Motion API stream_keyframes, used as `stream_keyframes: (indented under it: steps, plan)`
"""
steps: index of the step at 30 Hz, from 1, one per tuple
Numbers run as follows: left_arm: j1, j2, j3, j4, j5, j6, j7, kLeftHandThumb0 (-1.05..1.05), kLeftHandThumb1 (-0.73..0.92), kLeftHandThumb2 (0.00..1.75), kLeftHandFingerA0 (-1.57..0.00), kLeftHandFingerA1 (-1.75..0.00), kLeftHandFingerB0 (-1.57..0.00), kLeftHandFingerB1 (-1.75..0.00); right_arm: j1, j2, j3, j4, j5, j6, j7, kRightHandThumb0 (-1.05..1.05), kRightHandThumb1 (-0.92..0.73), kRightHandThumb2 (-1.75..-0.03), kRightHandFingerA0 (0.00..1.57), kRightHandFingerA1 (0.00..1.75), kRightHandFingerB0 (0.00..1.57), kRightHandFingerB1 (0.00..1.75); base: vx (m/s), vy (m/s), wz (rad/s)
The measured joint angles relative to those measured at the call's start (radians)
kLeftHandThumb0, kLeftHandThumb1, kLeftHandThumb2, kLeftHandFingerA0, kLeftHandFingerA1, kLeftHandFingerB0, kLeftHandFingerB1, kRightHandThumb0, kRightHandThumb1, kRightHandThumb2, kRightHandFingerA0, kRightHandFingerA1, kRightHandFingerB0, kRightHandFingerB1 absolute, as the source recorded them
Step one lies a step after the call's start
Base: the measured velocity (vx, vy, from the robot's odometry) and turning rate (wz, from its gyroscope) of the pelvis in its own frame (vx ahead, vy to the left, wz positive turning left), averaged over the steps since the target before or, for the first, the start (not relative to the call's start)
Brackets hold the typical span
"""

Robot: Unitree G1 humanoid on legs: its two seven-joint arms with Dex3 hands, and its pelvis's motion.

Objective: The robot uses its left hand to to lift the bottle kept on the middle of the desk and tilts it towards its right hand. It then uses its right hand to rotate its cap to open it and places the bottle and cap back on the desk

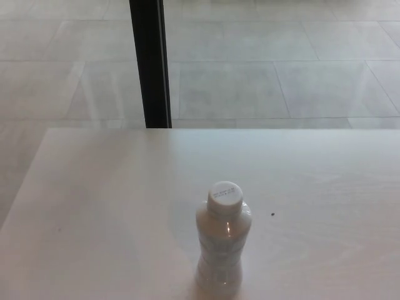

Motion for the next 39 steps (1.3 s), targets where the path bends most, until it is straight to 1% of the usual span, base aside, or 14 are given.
stream_keyframes:
  steps: [8, 9, 12, 15, 16, 17, 20, 23, 29, 32, 33, 37, 38, 39]
  plan:
    - [-0.039, 0.084, 0.128, -0.142, -0.073, 0.002, -0.054, -0.78, 0.61, 0.87, 0.00, 0.00, 0.00, 0.00, -0.091, -0.032, -0.141, -0.175, 0.098, 0.009, 0.017, -0.82, -0.59, -0.96, 0.23, 0.66, 0.04, 0.44, 0.00, 0.000, 0.00]
    - [-0.052, 0.100, 0.141, -0.167, -0.080, 0.002, -0.057, -0.83, 0.59, 0.88, 0.00, 0.00, 0.00, 0.00, -0.102, -0.040, -0.151, -0.212, 0.107, 0.012, 0.018, -0.78, -0.76, -0.63, 0.19, 0.65, 0.05, 0.40, 0.00, 0.000, 0.00]
    - [-0.102, 0.144, 0.177, -0.236, -0.104, 0.005, -0.066, -0.86, 0.63, 0.92, 0.00, -0.01, 0.00, 0.00, -0.142, -0.060, -0.167, -0.318, 0.130, 0.022, 0.022, -0.76, -0.80, -0.64, 0.15, 0.57, 0.02, 0.33, 0.00, 0.000, 0.00]
    - [-0.154, 0.181, 0.193, -0.307, -0.118, 0.005, -0.075, -1.05, 0.60, 0.99, 0.00, -0.02, 0.00, 0.00, -0.178, -0.070, -0.169, -0.424, 0.143, 0.034, 0.022, -0.86, -0.65, -1.01, 0.11, 0.56, 0.05, 0.31, 0.00, 0.000, 0.00]
    - [-0.169, 0.189, 0.197, -0.337, -0.124, 0.007, -0.079, -1.02, 0.60, 0.98, 0.00, -0.09, 0.00, -0.16, -0.189, -0.070, -0.168, -0.458, 0.146, 0.038, 0.022, -0.78, -0.80, -0.64, 0.14, 0.50, 0.04, 0.31, 0.00, 0.000, 0.00]
    - [-0.188, 0.196, 0.201, -0.376, -0.134, 0.013, -0.081, -0.88, 0.52, 0.94, 0.00, -0.36, 0.00, -0.46, -0.203, -0.070, -0.167, -0.498, 0.150, 0.044, 0.021, -0.77, -0.63, -0.98, 0.10, 0.53, 0.03, 0.35, 0.00, 0.000, 0.00]
    - [-0.233, 0.208, 0.204, -0.466, -0.154, 0.027, -0.086, -1.05, 0.42, 0.76, 0.00, -0.68, -0.06, -0.71, -0.237, -0.070, -0.160, -0.589, 0.158, 0.058, 0.018, -0.73, -0.64, -0.96, 0.05, 0.49, 0.03, 0.30, 0.00, 0.000, 0.00]
    - [-0.278, 0.221, 0.202, -0.573, -0.171, 0.046, -0.092, -0.83, 0.49, 0.93, 0.00, -0.36, -0.01, -0.26, -0.271, -0.070, -0.142, -0.699, 0.167, 0.073, 0.014, -0.37, -0.52, -1.08, 0.01, 0.51, 0.00, 0.50, 0.00, 0.000, 0.00]
    - [-0.379, 0.224, 0.152, -0.780, -0.196, 0.093, -0.096, -1.03, 0.57, 0.97, 0.00, -0.14, 0.00, 0.00, -0.338, -0.056, -0.066, -0.890, 0.182, 0.108, 0.010, -0.73, -0.76, -0.63, 0.22, 0.43, 0.14, 0.29, 0.00, 0.000, 0.00]
    - [-0.411, 0.222, 0.109, -0.878, -0.199, 0.116, -0.095, -1.05, 0.58, 0.96, 0.00, -0.15, 0.00, -0.01, -0.360, -0.035, -0.019, -0.962, 0.187, 0.121, 0.009, -0.37, -0.49, -1.07, 0.02, 0.51, 0.00, 0.50, 0.00, 0.000, 0.00]
    - [-0.423, 0.221, 0.085, -0.921, -0.198, 0.125, -0.094, -1.04, 0.56, 0.93, 0.00, -0.16, 0.00, -0.01, -0.364, -0.024, 0.006, -0.992, 0.187, 0.127, 0.009, -0.70, -0.81, -0.64, 0.17, 0.41, 0.08, 0.26, 0.00, 0.000, 0.00]
    - [-0.453, 0.204, -0.004, -1.062, -0.199, 0.156, -0.094, -0.93, 0.50, 0.91, 0.00, -0.16, 0.00, -0.03, -0.366, 0.016, 0.100, -1.087, 0.187, 0.146, 0.010, -0.68, -0.66, -0.95, 0.11, 0.50, 0.05, 0.28, 0.00, 0.000, 0.00]
    - [-0.459, 0.196, -0.028, -1.097, -0.199, 0.166, -0.093, -0.71, 0.55, 0.57, 0.00, 0.00, 0.00, -0.21, -0.365, 0.026, 0.125, -1.109, 0.186, 0.151, 0.010, -0.67, -0.78, -0.66, 0.20, 0.43, 0.10, 0.20, 0.00, 0.000, 0.00]
    - [-0.466, 0.182, -0.055, -1.133, -0.199, 0.176, -0.090, -0.88, 0.42, 0.82, 0.00, -0.15, -0.06, -0.09, -0.365, 0.038, 0.150, -1.128, 0.186, 0.155, 0.010, -0.68, -0.81, -0.64, 0.24, 0.43, 0.09, 0.26, 0.00, 0.000, 0.00]
